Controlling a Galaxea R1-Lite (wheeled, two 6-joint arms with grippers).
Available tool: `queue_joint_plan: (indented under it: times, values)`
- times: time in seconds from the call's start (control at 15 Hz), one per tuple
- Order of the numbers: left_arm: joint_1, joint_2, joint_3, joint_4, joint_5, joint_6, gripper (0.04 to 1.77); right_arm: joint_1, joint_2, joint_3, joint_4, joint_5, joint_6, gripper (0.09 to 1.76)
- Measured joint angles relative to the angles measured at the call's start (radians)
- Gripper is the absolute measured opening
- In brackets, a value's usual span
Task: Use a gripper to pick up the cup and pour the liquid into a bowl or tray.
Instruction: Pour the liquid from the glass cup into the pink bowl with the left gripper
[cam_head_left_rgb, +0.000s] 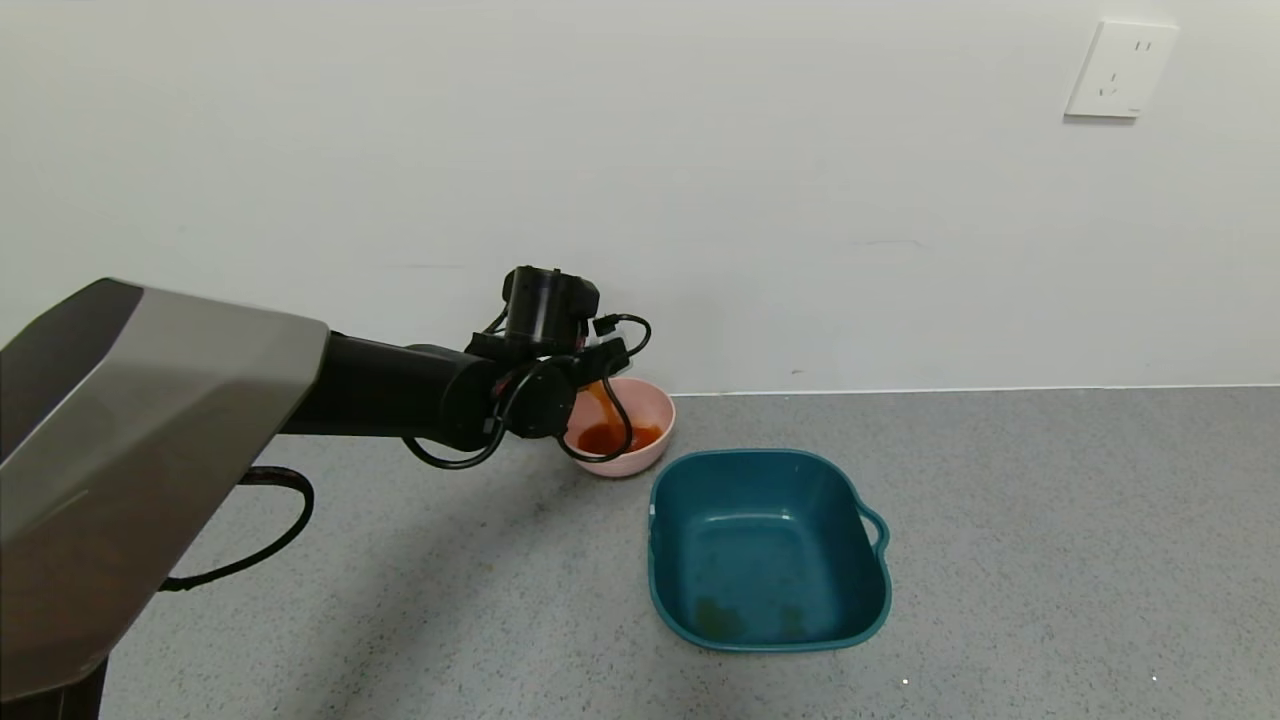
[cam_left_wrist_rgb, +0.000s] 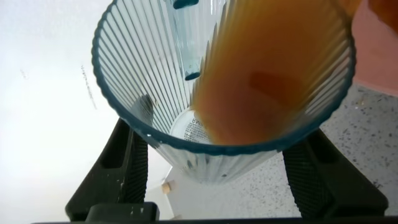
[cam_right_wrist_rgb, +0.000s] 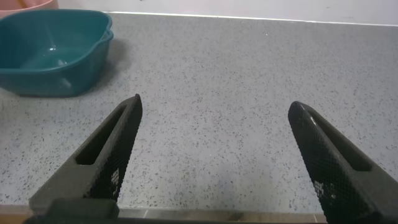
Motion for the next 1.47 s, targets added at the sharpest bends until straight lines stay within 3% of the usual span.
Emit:
queue_joint_plan:
  times: [1.47]
  values:
    - [-0.028, 0.041, -0.140, -0.002, 0.090, 0.319, 1.25, 0.000, 0.000, 0.000, 0.000, 0.000, 0.000, 1.71]
